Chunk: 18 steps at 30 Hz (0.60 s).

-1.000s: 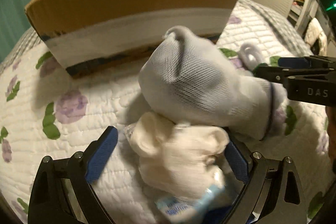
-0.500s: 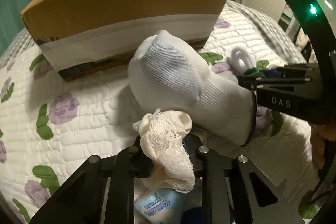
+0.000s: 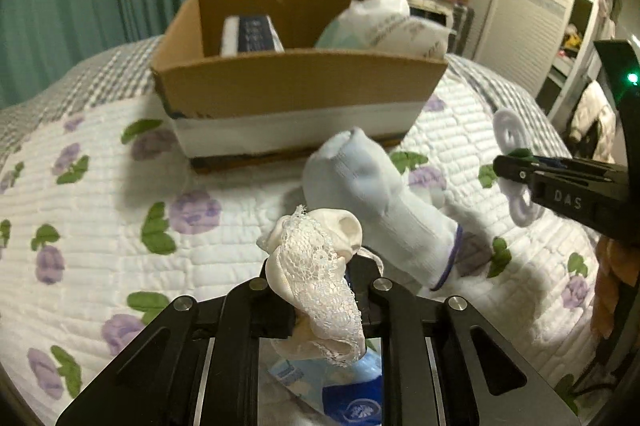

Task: Organize soft objects
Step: 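Lift the lace cloth and plush toy and carry both over the box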

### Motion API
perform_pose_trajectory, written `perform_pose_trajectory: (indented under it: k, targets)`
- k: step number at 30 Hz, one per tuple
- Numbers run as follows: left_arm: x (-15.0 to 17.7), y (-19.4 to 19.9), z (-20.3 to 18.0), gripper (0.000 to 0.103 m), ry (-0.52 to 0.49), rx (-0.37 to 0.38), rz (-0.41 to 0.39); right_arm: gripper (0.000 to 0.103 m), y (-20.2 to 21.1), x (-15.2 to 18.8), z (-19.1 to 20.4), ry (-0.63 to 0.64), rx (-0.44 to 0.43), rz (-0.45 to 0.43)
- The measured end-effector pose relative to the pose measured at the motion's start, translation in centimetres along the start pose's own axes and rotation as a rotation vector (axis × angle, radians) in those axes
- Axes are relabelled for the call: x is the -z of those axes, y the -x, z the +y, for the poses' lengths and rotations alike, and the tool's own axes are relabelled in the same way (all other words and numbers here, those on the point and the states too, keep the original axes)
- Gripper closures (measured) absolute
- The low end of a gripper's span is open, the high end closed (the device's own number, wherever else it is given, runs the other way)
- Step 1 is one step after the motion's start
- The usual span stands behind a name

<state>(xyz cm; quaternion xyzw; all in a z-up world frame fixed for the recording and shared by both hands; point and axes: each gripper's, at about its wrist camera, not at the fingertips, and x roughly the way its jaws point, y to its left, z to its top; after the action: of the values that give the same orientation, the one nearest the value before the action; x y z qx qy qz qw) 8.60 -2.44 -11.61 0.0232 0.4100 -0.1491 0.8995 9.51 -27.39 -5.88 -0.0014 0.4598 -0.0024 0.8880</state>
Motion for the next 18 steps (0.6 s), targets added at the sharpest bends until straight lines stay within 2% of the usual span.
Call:
perform_pose_trajectory:
  k: [10,18]
  targets:
    - [-0.6,5.8,-0.4,0.086,-0.018,-0.056,-0.146,0.077,6.7,0.8,1.3,0.021,-0.074,-0.148]
    - [-0.5,12.4,-0.4,0.086,-0.025,-0.115,-0.234,0.077,14.6,1.6,2.4,0.069,-0.105,-0.3]
